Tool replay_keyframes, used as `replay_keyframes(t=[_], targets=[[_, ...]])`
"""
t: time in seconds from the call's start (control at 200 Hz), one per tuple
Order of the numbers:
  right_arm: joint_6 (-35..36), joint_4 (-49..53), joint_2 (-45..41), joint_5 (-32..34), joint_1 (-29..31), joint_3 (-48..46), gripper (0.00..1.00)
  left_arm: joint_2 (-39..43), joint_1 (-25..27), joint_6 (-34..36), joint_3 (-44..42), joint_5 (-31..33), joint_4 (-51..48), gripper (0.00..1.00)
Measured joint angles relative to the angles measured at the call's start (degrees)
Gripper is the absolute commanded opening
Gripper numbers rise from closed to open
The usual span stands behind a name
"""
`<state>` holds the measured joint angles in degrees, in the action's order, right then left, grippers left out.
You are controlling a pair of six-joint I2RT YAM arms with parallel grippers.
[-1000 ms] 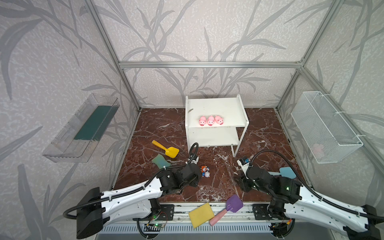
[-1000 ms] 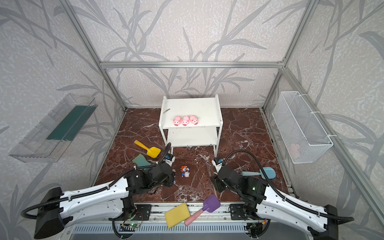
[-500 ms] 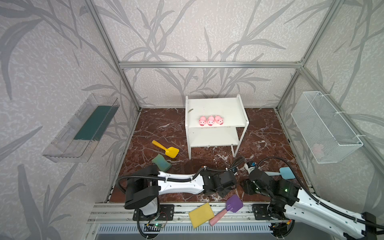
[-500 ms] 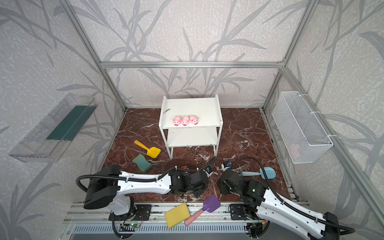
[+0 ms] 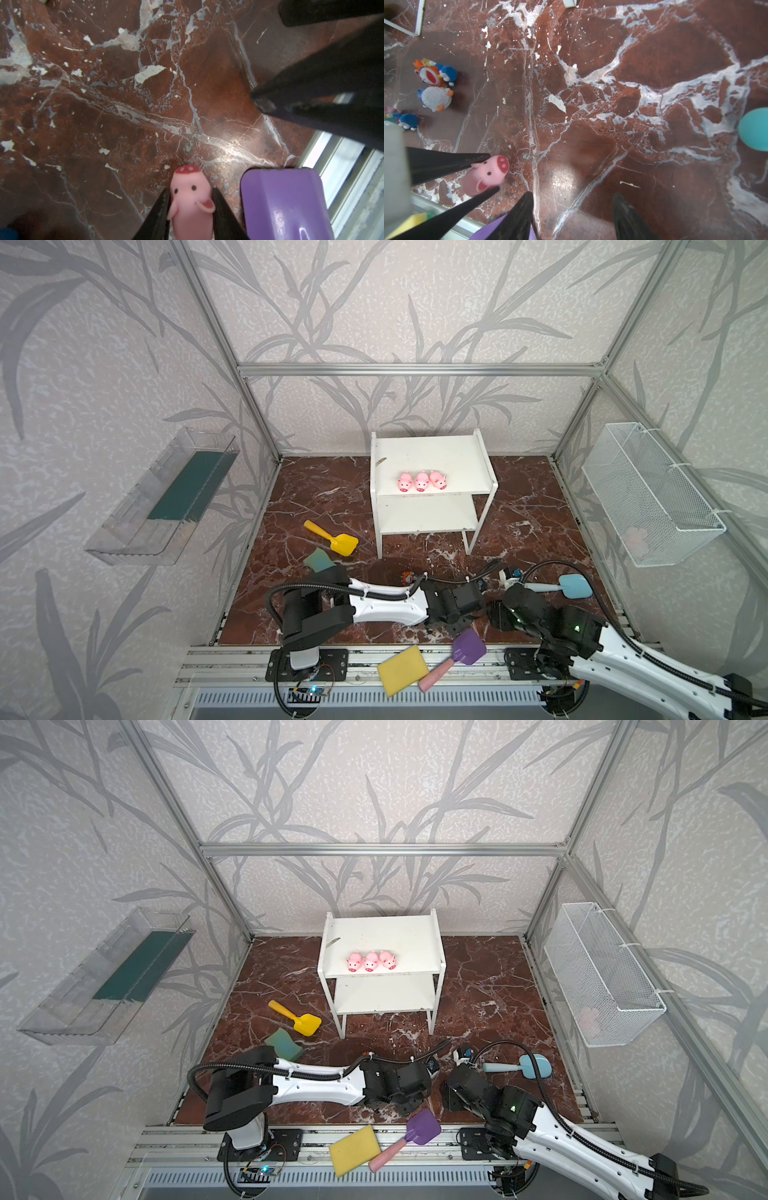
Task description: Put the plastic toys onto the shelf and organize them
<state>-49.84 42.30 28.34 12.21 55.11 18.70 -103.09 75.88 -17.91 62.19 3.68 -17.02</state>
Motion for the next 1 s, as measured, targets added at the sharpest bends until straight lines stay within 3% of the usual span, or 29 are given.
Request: replay_keyframes(t=[0.325, 0.465, 0.585, 0.999], targets=[[0.3, -1.9, 1.1, -0.3, 0.0, -1.1, 0.61, 0.8, 0.0, -0.3, -0.9, -0.2, 0.8, 0.49], [1.1, -4.7, 3.8, -0.9, 0.0, -1.1, 0.53, 1.8, 0.0, -1.2, -3.1, -0.2, 1.3, 0.51], [1.8, -7.6, 6.4, -2.2, 0.0, -1.3, 0.48, 3.2, 0.1, -2.3, -5.6, 0.0, 1.4, 0.53], [4.6, -15.6, 10.0, -5.7, 0.0, -2.4, 0.46, 6.9, 0.3, -4.8, -10.5, 3.9, 1.2, 0.54]])
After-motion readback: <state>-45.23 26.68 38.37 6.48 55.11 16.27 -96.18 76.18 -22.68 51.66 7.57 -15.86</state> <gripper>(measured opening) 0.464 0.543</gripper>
